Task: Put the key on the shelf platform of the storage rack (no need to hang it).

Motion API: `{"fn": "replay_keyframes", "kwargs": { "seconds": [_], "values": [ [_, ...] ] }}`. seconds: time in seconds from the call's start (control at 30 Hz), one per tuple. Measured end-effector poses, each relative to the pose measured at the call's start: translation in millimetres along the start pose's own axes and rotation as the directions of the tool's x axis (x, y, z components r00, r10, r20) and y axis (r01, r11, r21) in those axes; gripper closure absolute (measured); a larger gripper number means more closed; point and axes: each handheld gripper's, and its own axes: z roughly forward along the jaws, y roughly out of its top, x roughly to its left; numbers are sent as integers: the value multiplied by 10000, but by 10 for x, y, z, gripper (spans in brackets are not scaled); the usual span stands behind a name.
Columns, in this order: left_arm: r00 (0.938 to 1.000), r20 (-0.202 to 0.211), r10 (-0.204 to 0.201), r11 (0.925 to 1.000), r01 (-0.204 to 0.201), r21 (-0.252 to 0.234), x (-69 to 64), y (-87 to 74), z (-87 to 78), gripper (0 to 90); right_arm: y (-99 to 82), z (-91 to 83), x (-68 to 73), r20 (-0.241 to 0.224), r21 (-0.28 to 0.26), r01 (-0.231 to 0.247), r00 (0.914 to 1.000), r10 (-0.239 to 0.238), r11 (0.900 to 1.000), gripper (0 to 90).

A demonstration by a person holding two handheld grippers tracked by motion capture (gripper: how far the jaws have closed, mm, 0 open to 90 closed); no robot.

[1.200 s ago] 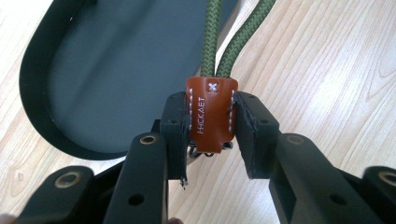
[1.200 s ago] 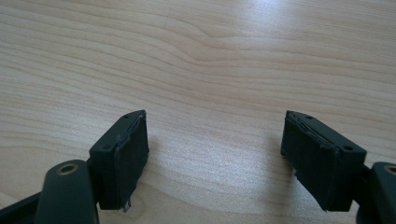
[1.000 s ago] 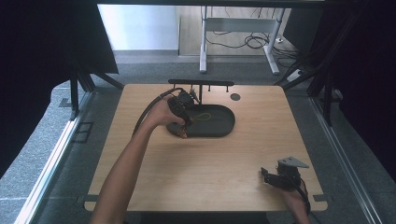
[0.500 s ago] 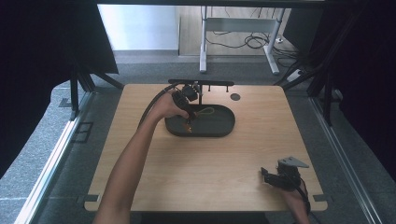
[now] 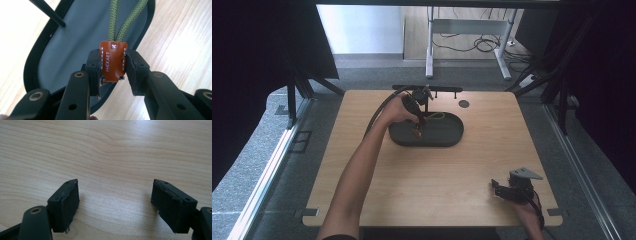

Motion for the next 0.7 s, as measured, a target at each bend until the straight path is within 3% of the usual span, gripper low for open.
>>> {"fn": "replay_keyframes", "kwargs": {
  "seconds": [0.23,0.33,0.7],
  "values": [
    [9997,-221,42,9996,-36,272,-27,-3,126,654,2,3,0,6,-9,29,10000,-29,10000,230],
    [9995,-300,-43,9999,48,163,-30,-8,142,643,3,3,0,12,-8,34,10000,-34,10000,230],
    [9994,-292,174,9998,-178,-126,-103,-101,5,599,4,5,3,28,-5,43,10000,-43,10000,230]
  ]
}}
